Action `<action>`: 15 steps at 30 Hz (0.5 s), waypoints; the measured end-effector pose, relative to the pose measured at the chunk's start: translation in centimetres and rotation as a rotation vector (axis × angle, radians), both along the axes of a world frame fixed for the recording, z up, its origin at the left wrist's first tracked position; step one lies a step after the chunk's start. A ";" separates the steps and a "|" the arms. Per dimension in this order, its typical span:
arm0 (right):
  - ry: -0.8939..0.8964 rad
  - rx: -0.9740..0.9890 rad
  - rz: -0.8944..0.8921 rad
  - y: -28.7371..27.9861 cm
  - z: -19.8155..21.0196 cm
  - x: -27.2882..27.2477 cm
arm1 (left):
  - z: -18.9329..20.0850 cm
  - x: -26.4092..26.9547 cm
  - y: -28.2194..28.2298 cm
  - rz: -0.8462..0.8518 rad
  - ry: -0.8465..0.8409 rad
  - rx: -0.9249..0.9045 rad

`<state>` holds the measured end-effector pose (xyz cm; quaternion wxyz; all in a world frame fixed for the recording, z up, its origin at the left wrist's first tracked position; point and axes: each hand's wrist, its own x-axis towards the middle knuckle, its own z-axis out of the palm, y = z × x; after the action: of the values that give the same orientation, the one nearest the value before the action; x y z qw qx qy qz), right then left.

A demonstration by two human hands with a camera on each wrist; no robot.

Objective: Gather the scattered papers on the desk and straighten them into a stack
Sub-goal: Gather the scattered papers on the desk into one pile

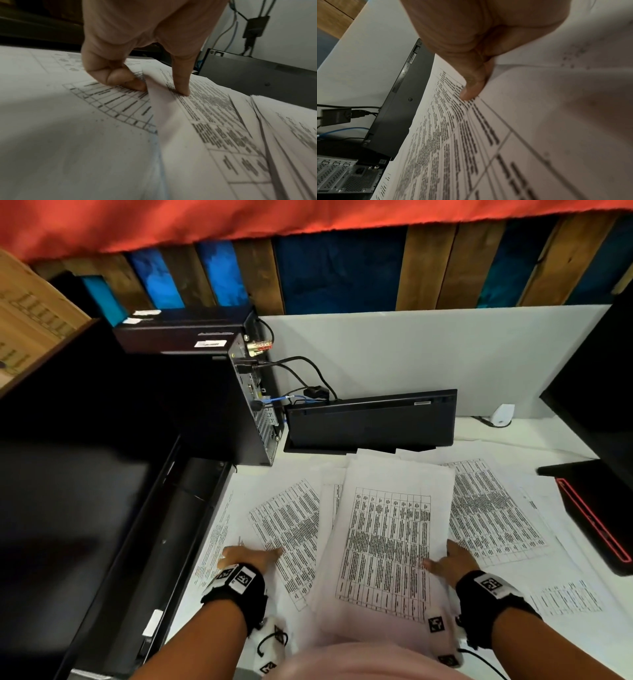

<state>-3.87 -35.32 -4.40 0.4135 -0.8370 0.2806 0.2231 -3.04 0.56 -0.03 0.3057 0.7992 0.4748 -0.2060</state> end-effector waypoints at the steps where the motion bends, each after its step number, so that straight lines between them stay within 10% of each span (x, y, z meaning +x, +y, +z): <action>1: 0.003 -0.009 0.005 0.0 -0.1 0.0 | 0.1 -0.1 0.0 -0.027 0.014 0.019; 7: -0.013 -0.029 0.013 0.2 0.2 0.0 | 0.4 -1.0 -1.1 -0.338 -0.011 0.140; 15: -0.030 -0.007 -0.010 0.2 -0.1 -0.1 | -1.1 -0.2 -3.4 -0.202 -0.256 -0.205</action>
<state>-3.97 -35.08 -4.47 0.4157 -0.8404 0.2794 0.2073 -3.23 -2.85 -1.13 0.4211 0.8272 0.3258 -0.1799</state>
